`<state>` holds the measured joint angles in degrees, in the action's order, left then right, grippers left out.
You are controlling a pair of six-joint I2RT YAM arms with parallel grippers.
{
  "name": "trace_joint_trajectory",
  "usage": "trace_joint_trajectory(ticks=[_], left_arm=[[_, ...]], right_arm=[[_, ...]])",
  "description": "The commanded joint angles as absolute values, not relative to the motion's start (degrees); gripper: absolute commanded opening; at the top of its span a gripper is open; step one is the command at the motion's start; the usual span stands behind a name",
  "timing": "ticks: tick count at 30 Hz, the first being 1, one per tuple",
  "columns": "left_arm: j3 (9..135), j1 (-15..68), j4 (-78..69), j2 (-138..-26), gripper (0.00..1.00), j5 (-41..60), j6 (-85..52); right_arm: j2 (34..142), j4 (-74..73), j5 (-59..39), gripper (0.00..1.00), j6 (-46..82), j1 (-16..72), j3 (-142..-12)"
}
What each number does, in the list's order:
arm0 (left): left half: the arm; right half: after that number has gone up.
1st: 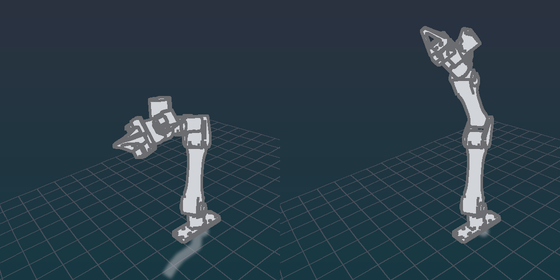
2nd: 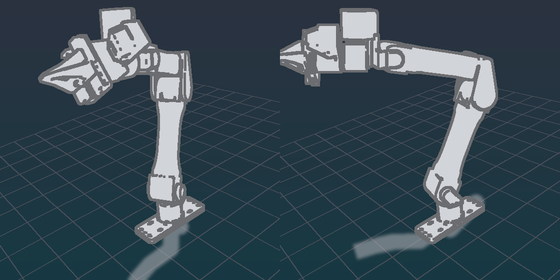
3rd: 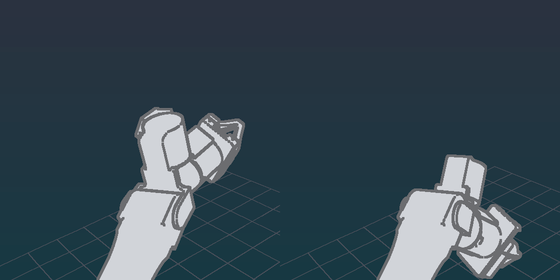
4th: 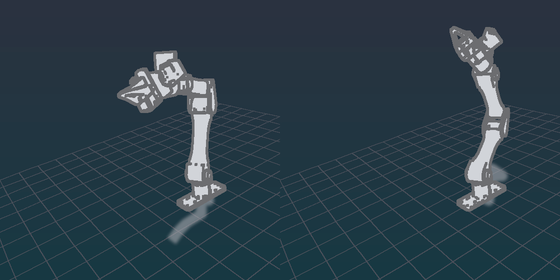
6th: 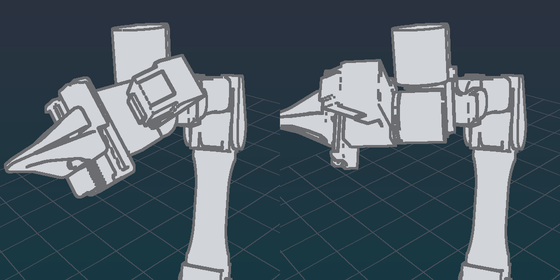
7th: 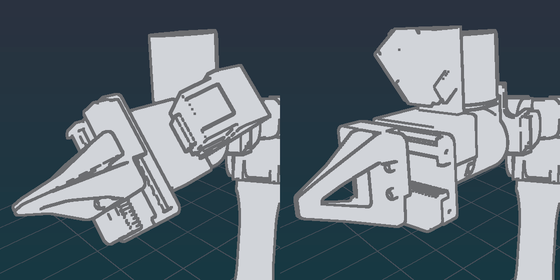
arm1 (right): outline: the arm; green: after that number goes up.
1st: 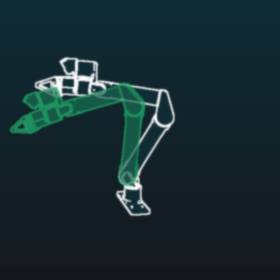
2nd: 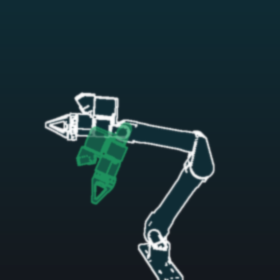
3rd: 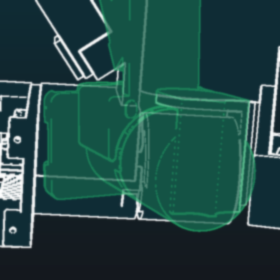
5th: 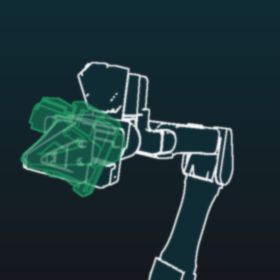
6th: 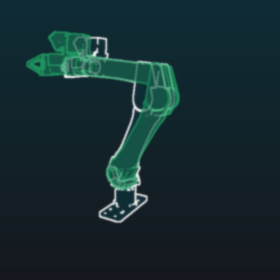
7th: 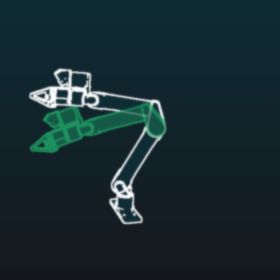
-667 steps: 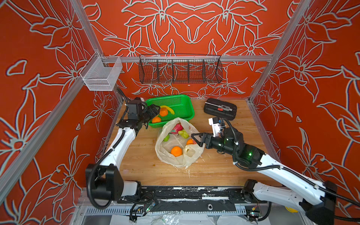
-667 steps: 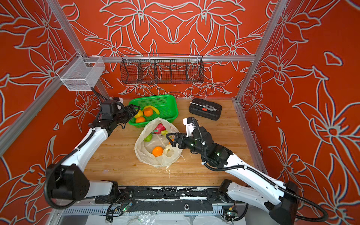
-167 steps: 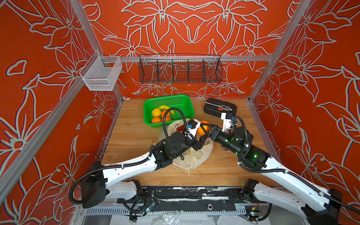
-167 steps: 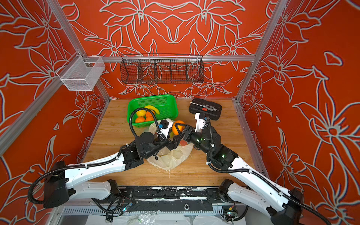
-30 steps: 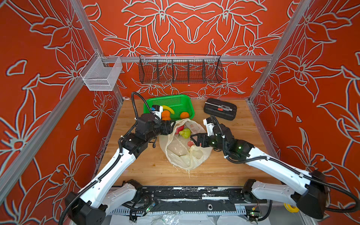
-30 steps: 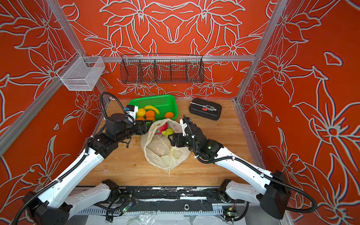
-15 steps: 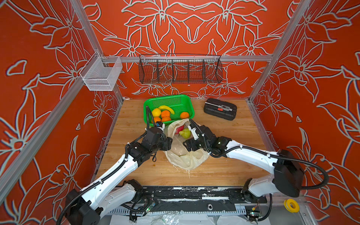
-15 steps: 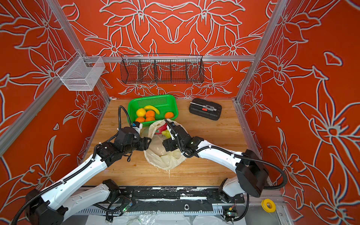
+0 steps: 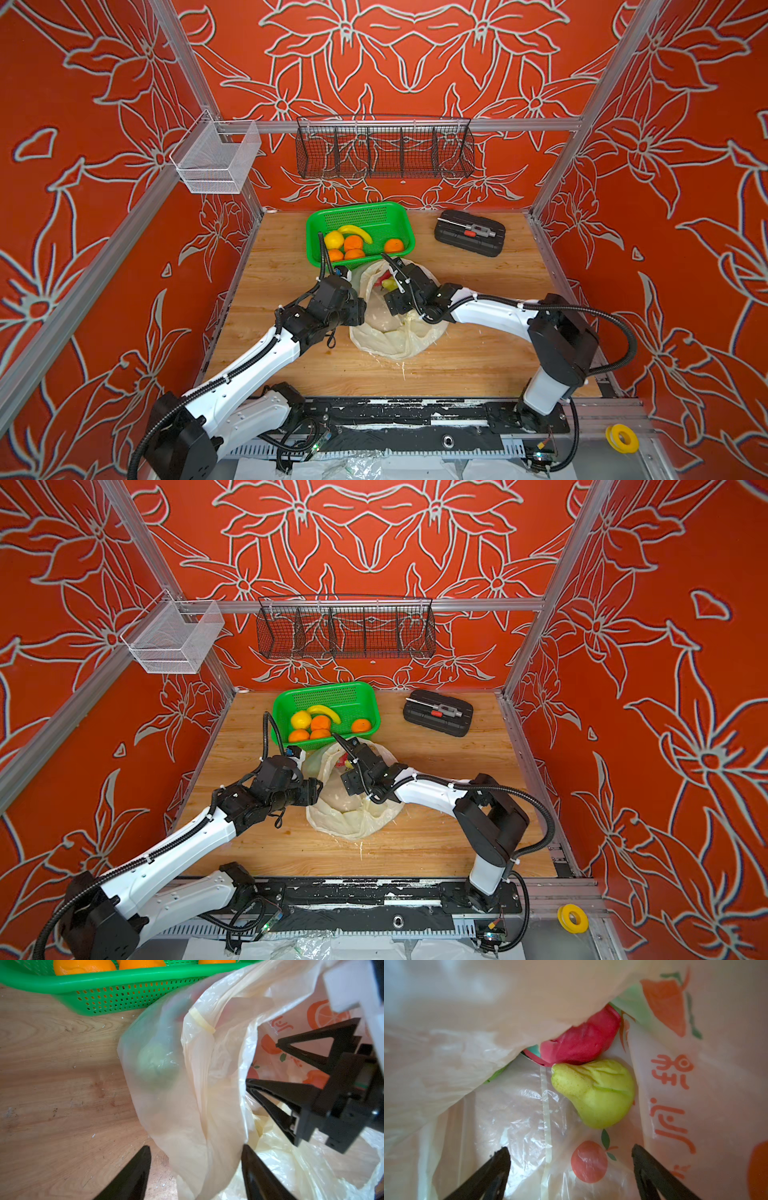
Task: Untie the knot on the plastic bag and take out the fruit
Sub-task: 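Grasp the green pear inside the bag with the right gripper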
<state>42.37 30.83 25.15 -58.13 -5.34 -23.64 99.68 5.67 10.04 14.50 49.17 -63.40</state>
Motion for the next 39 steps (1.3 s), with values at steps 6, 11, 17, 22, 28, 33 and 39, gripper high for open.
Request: trace_joint_trajectory(ticks=[6,11,17,22,28,33,39], left_arm=[[41.43,31.12,24.5,-54.78,0.7,-6.06,-24.4],[40.67,31.11,24.0,-54.21,0.7,-5.91,-24.27],[40.41,31.16,24.34,-53.87,0.71,-5.98,-24.25],[39.79,31.1,24.0,-53.17,0.71,-6.09,-24.15],[39.7,31.11,23.8,-52.93,0.71,-5.54,-24.18],[39.57,31.13,23.73,-52.71,0.71,-4.85,-24.19],[39.47,31.11,23.65,-51.45,0.71,-4.05,-24.38]], right_arm=[[105.98,6.86,17.09,0.94,14.34,48.88,-70.93],[108.69,4.22,16.3,0.94,13.86,48.07,-71.77],[113.21,5.47,12.97,0.95,12.3,47.11,-74.65],[115.64,6.58,11.44,0.93,12.88,46.79,-75.69],[115.27,7.37,10.2,0.82,13.89,46.51,-75.81],[113.45,7.69,8.76,0.72,14.6,46.52,-75.29],[109.47,7.31,5.97,0.66,15.91,46.56,-73.67]])
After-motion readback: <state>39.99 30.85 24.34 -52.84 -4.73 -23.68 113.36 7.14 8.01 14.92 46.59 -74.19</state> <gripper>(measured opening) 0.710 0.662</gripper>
